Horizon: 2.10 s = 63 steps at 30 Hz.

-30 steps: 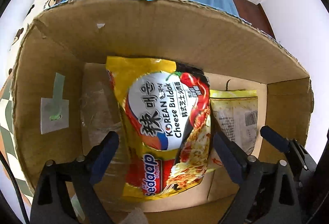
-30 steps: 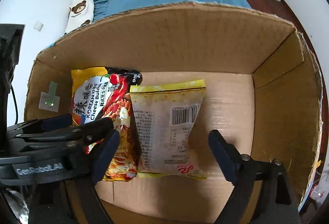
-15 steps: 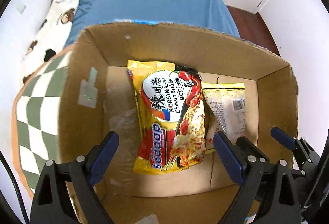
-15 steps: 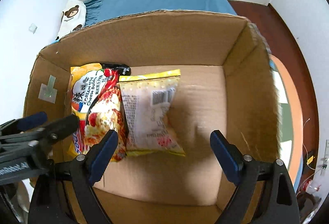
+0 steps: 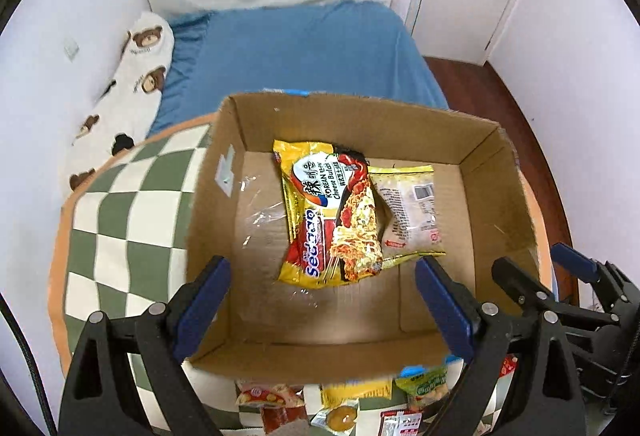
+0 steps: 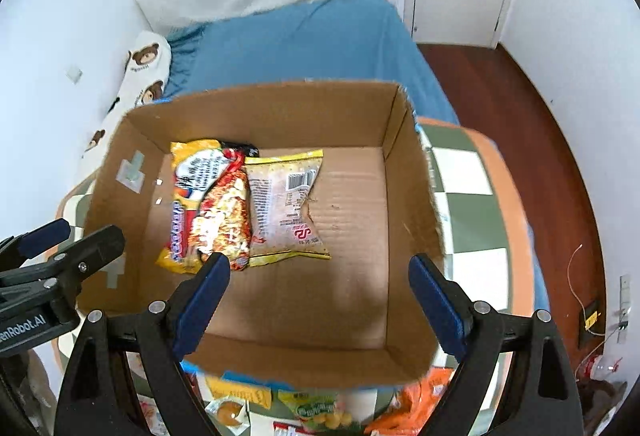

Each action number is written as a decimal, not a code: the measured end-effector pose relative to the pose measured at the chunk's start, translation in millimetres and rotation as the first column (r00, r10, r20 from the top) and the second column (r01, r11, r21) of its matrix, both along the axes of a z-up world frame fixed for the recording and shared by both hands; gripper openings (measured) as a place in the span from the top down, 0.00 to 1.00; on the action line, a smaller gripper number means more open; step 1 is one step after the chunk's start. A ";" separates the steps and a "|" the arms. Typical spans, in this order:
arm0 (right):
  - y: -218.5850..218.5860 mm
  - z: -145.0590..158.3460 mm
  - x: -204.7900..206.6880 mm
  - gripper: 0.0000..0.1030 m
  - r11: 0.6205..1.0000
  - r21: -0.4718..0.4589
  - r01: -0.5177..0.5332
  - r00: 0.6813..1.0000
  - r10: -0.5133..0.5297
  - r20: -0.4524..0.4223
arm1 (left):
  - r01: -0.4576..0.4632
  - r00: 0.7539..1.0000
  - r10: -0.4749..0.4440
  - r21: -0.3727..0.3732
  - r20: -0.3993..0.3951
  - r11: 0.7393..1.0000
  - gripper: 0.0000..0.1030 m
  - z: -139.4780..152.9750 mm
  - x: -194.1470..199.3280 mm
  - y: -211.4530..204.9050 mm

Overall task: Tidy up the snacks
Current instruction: 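Lift both tools out of the box back toward the snacks, then grasp the oat cookie packet with left tool while right tool grasps the red spicy strip pack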

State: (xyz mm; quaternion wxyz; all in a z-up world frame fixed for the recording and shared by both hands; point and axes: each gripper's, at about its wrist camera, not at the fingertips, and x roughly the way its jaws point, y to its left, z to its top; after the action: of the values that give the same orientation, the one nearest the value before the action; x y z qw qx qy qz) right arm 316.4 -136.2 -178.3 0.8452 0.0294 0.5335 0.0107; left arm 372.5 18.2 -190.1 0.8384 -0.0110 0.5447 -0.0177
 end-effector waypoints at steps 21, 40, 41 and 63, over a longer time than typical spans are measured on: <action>35.2 102.2 -164.1 0.10 0.997 -0.068 0.031 0.966 -0.012 0.260 | -0.021 0.972 0.010 0.045 0.236 0.999 0.09 65.8 -142.8 13.0; -16.7 -31.9 -205.6 0.10 0.979 0.111 0.172 0.980 -0.159 -0.122 | -0.107 0.992 0.114 0.116 -0.057 0.988 0.09 -48.7 -173.1 57.0; -19.4 -51.8 -206.9 0.10 0.976 0.120 0.183 0.972 -0.161 -0.173 | -0.110 0.986 0.125 0.126 -0.111 0.986 0.09 -66.3 -172.9 62.4; 44.3 -217.0 -229.9 0.48 1.000 -0.012 0.029 0.912 -0.032 -0.410 | -0.113 0.897 0.177 0.176 -0.406 0.978 0.32 -215.0 -203.8 85.7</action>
State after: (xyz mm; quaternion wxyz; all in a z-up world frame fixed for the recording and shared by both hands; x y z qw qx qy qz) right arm 86.6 -91.9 -395.3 0.7148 0.0371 0.6982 -0.0102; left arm 168.7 103.8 -405.2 0.6994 0.0070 0.7093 0.0880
